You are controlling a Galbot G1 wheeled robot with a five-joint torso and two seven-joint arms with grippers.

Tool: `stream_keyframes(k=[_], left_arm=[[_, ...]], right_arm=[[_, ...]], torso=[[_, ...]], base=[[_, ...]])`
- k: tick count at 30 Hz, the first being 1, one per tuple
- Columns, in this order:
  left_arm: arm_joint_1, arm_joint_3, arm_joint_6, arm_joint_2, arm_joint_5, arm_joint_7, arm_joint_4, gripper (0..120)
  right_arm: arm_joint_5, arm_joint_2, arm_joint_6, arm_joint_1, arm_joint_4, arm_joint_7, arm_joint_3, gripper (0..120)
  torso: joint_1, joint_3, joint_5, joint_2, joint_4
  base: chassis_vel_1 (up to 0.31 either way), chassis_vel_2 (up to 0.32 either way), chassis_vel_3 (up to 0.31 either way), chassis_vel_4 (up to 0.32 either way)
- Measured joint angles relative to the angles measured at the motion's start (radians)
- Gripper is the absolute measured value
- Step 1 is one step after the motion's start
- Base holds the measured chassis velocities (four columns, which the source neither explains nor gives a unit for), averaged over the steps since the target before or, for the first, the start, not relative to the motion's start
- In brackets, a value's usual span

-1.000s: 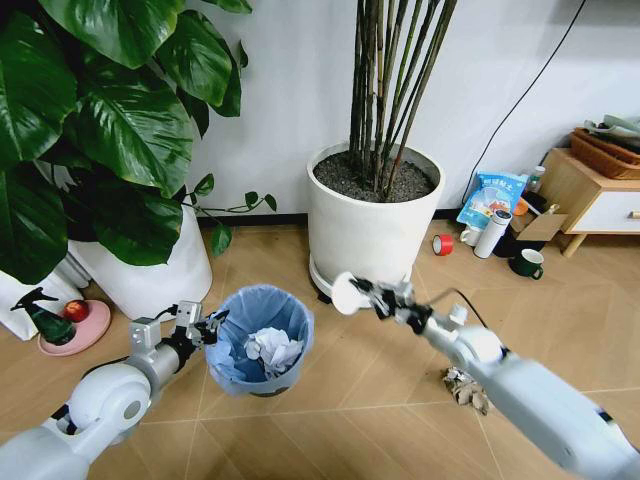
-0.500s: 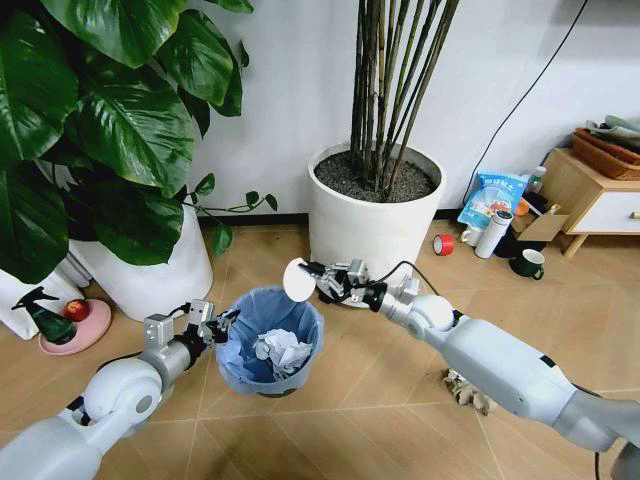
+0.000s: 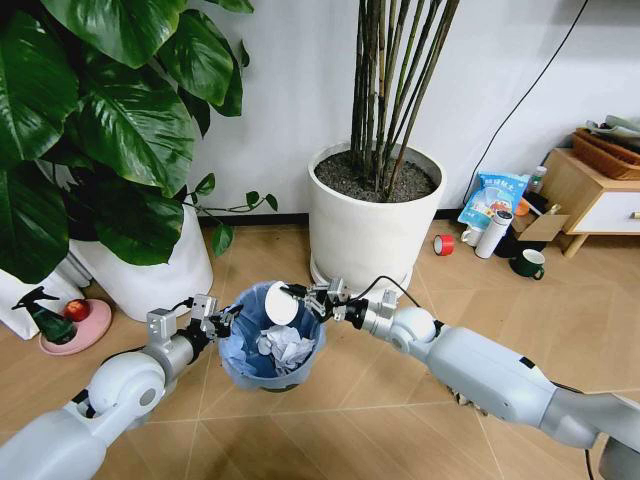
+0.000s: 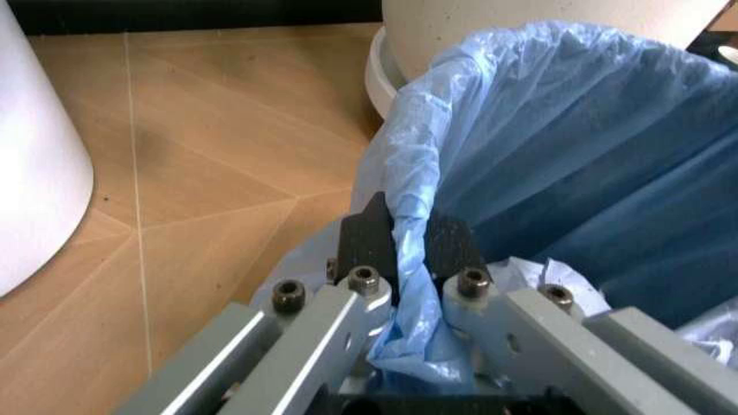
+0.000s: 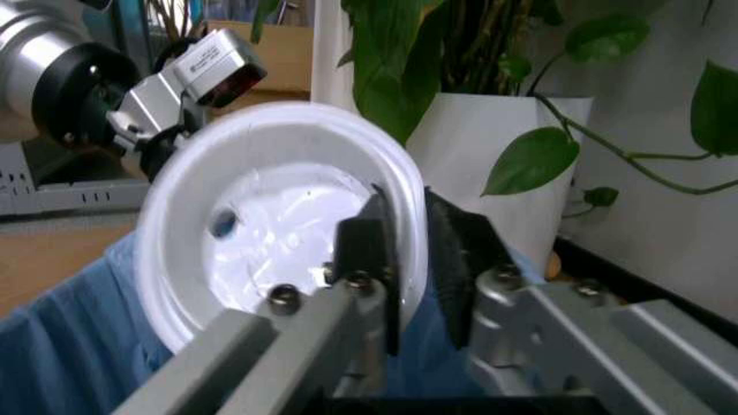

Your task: Pick up the trash bin and place the garbage on the floor into it.

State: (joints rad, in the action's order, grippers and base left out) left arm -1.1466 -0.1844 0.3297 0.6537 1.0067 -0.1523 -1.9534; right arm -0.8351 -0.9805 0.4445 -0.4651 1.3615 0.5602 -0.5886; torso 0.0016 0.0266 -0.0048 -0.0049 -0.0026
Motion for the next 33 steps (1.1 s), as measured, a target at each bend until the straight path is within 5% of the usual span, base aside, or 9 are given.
stream_keyframes(k=[24, 33], left_arm=[[-0.026, -0.054, 0.003, -0.004, 0.019, -0.014, -0.015, 0], [-0.025, -0.078, 0.005, -0.002, 0.038, -0.022, -0.015, 0]], right_arm=[[0.000, 0.060, -0.001, -0.029, 0.022, 0.064, 0.018, 98], [0.006, 0.076, 0.011, -0.040, 0.023, 0.076, 0.024, 100]], torso=[[0.000, 0.000, 0.0001, 0.000, 0.0001], [0.000, 0.000, 0.0001, 0.000, 0.0001]], base=[[0.000, 0.000, 0.000, 0.000], [0.000, 0.000, 0.000, 0.000]])
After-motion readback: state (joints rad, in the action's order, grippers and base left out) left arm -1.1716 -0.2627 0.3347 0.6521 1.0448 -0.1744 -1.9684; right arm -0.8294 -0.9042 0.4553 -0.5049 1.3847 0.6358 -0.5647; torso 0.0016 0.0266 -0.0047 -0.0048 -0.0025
